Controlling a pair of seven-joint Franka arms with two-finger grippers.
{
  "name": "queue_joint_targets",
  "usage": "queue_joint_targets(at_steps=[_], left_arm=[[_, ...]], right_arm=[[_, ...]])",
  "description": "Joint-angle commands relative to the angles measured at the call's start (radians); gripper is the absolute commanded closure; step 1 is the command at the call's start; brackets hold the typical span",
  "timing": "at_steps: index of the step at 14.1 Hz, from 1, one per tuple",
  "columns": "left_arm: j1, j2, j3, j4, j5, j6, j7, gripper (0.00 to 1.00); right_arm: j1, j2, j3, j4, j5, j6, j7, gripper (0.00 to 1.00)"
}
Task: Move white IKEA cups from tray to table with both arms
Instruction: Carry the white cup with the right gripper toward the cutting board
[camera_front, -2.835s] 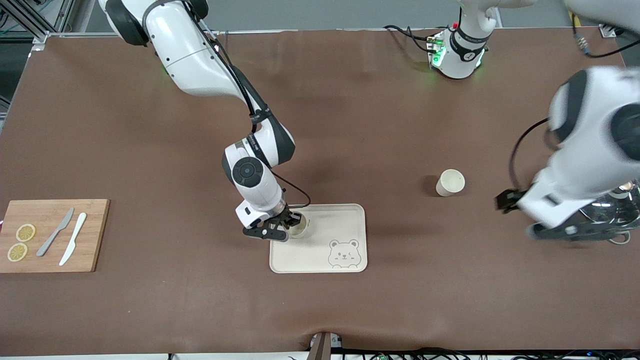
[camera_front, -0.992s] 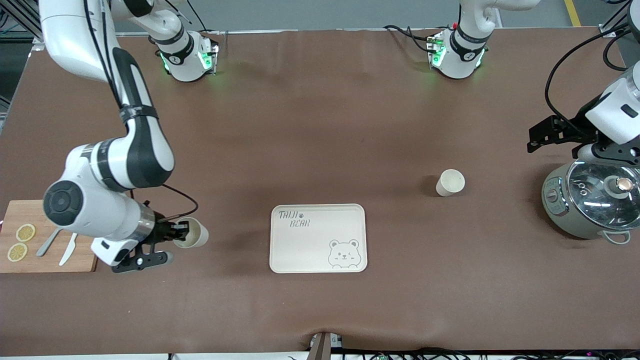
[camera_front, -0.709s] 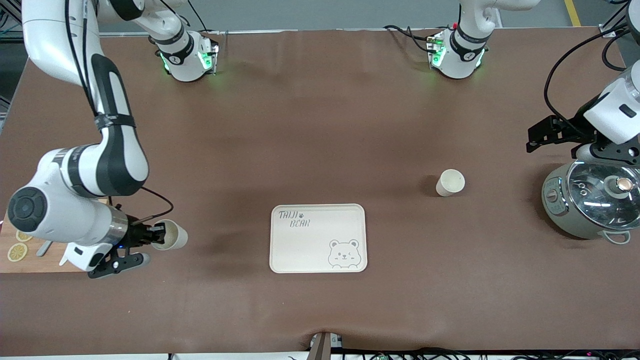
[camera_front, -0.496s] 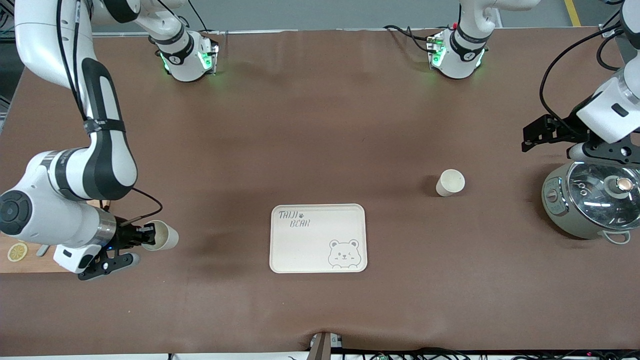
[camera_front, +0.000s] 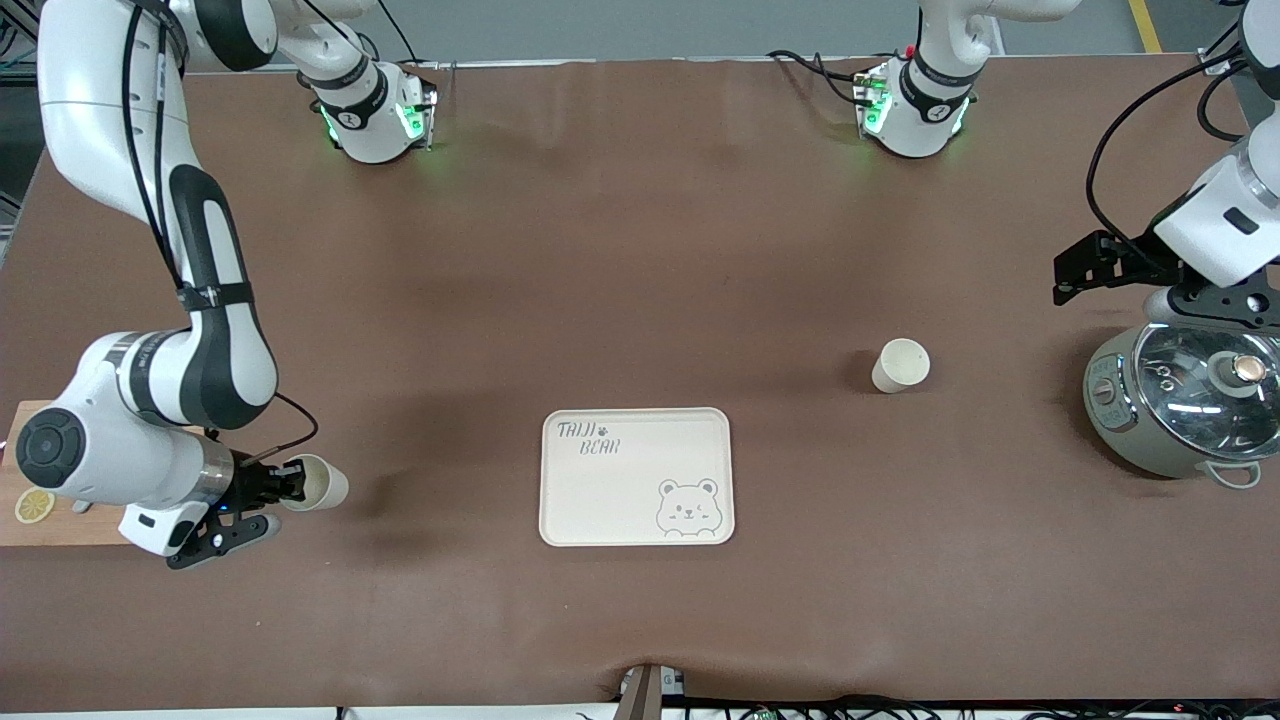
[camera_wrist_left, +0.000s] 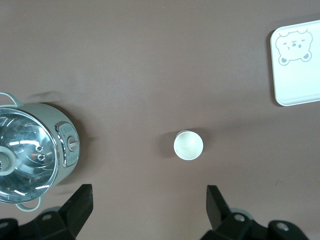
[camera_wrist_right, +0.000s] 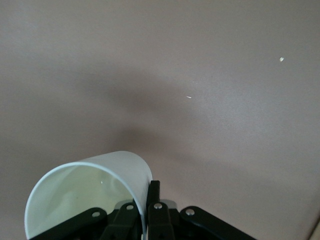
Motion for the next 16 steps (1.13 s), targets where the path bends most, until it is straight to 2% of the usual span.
queue_joint_targets(at_steps=[1,16], left_arm=[[0.008,-0.007,-0.001,0.000,0.020,0.006,0.018,0.00],[-0.002,-0.010,-0.007,0.000,0.019,0.014,0.112,0.00]], right_arm=[[-0.013,-0.003,0.014,-0.036,0.016,0.039,-0.030,1.00],[-0.026,0.086,0.014,-0.036,0.016,0.166,-0.055,1.00]])
